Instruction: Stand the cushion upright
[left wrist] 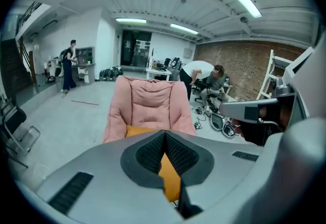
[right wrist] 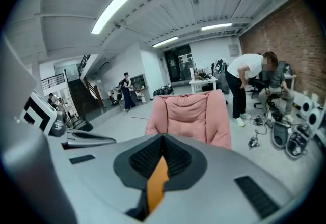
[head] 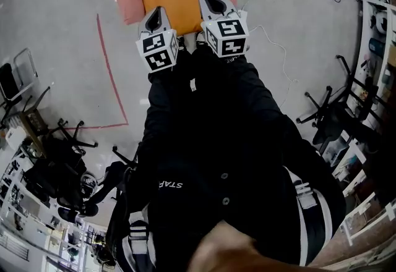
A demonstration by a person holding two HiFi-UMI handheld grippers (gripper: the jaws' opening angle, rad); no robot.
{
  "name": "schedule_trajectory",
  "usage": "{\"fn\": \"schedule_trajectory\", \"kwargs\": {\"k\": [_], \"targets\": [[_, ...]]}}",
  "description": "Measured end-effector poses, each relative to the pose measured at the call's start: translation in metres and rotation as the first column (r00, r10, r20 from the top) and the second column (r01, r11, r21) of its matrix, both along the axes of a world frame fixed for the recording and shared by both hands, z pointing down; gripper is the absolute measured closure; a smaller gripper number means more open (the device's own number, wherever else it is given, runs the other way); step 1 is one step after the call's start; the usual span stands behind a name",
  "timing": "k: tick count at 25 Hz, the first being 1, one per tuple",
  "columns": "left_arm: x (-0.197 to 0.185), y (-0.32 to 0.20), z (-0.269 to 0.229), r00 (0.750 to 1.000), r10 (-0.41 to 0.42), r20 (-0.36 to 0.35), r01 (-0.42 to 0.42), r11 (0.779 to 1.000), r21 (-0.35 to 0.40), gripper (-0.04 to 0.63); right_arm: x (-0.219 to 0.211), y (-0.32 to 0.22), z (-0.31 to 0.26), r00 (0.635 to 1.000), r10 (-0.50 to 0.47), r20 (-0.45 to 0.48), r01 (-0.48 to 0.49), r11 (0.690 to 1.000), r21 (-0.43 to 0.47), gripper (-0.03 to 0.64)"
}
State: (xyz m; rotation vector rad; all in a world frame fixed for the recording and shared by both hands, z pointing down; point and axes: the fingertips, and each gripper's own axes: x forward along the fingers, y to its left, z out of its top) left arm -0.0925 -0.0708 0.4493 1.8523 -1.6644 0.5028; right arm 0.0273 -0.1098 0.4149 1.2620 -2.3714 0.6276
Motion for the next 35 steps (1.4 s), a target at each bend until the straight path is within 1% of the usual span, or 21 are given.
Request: {"fn": "schedule_trajectory", "kwargs": {"k": [6,12,16,22,28,32,35], "targets": [[-0.010,-0.013,0.068,1.000,-0.006,-0.018,0.004,0.996,-0.088,0.597,-0.015,-0.012,0.076,0.998,0.020,-0.060,-0.026,0.994,-0.105,0.603],[-0.017,-0.034,0.140,0.999,0.009,-0.033,-0.013,0.991,-0.132,0.595,-0.023,-0.030,0.155,0.995,0.027,-0.091,-0.042,0.986,-0.163,0.603],[-0.019,-0.046,0.189,0.999,0.022,-0.036,-0.027,0.986,-0.164,0.597,-0.016,-0.041,0.207,0.993,0.035,-0.115,-0.058,0.978,-0.199,0.603],[-0.034,-0.062,0.263,1.000,-0.015,-0.013,0.012,0.978,-0.206,0.595,-0.005,-0.056,0.291,0.987,0.048,-0.152,-0.087,0.963,-0.256,0.601],[-0.043,-0.071,0.316,1.000,-0.026,0.007,0.027,0.971,-0.237,0.597,0.005,-0.067,0.345,0.983,0.076,-0.166,-0.120,0.955,-0.270,0.601],[-0.045,-0.075,0.336,0.999,-0.035,0.008,0.036,0.967,-0.253,0.595,0.006,-0.070,0.366,0.979,0.085,-0.185,-0.136,0.949,-0.284,0.601],[-0.047,-0.079,0.347,0.999,-0.035,0.024,0.040,0.963,-0.266,0.592,0.007,-0.072,0.377,0.974,0.095,-0.207,-0.154,0.943,-0.294,0.599]]}}
